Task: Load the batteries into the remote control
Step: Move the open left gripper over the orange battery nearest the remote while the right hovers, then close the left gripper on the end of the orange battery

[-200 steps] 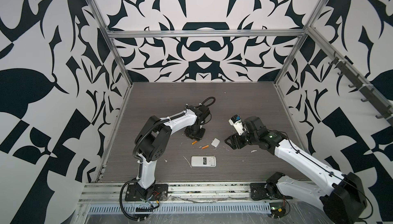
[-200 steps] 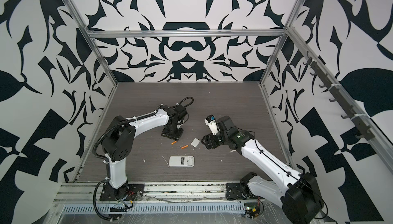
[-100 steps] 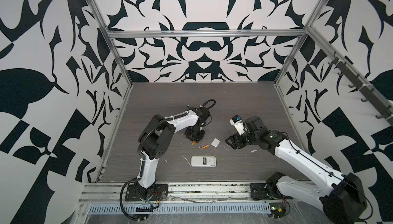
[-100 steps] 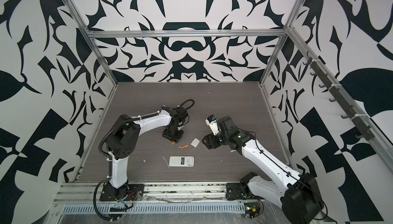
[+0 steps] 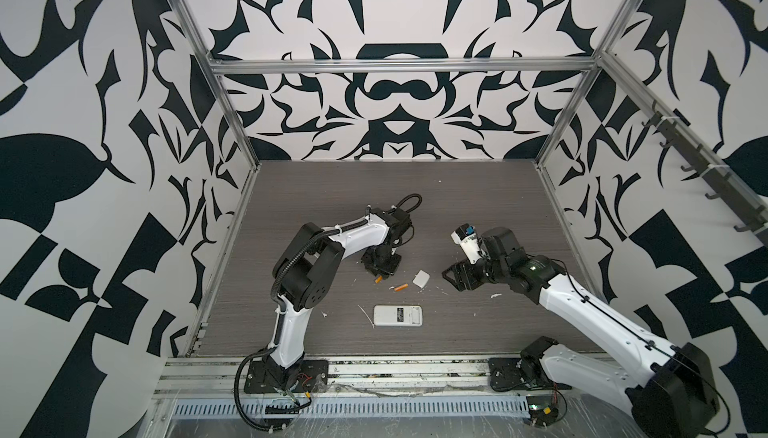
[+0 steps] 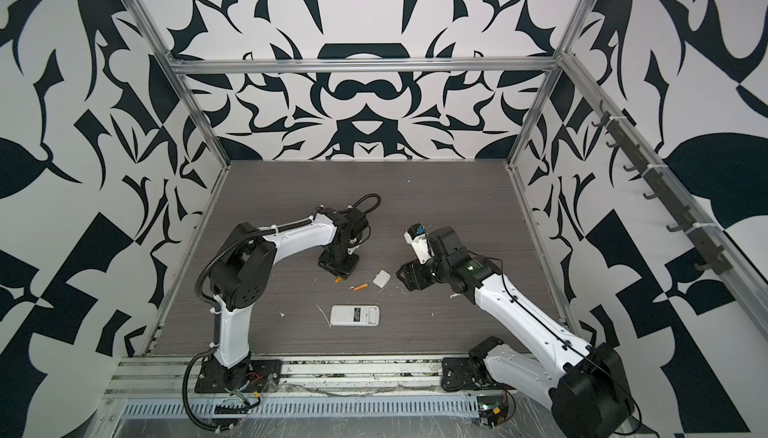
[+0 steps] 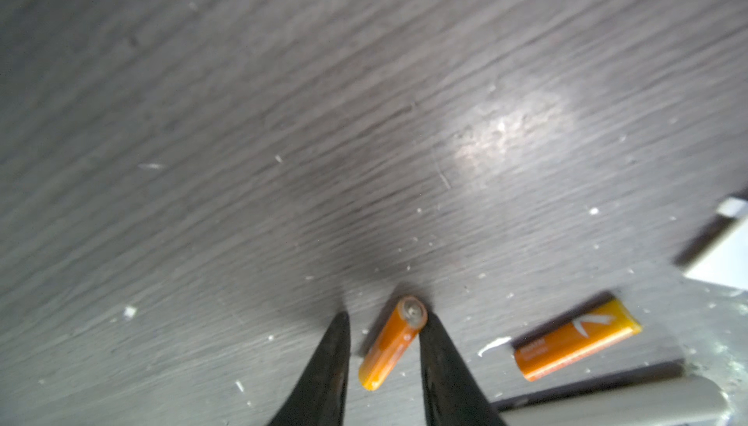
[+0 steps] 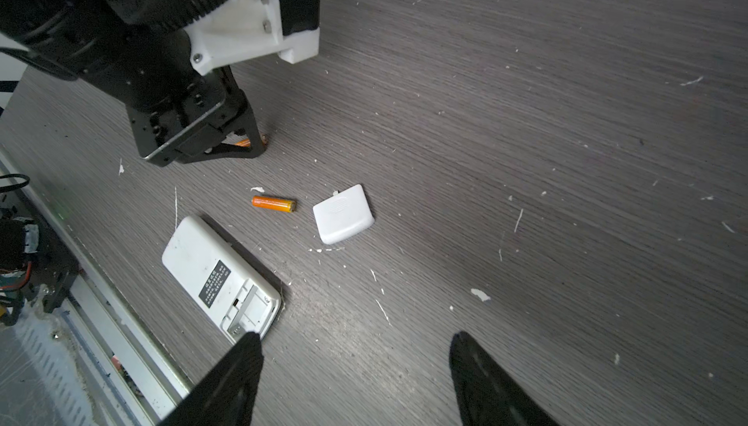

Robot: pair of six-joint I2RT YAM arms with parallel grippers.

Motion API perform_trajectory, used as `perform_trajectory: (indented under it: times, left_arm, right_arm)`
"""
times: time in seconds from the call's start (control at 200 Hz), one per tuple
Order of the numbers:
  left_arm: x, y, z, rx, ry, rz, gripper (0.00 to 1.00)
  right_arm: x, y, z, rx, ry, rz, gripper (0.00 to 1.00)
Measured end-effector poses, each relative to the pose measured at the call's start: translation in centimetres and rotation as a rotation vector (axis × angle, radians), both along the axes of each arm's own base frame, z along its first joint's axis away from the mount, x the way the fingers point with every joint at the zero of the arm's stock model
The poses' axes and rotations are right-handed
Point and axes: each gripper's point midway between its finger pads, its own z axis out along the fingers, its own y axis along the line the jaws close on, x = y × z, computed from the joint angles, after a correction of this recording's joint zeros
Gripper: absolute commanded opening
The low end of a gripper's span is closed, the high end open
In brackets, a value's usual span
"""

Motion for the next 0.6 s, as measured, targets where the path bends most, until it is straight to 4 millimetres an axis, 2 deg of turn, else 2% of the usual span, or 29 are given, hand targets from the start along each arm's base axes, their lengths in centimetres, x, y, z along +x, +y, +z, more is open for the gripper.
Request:
perform_trajectory:
  times: [0.34,0.6]
  left_arm:
    - [0.14,0.20,-0.05,0.018,-0.001,0.000,0.26]
    - [0.16,0.02,-0.07,0.018,0.004,0.007,0.32]
  right_arm:
    - [-0.16,-0.13,-0.35,0.002,0.011,-0.001,0.76]
    - [-0.38,-0.14,-0.79,0.003,0.019,0.002,0.76]
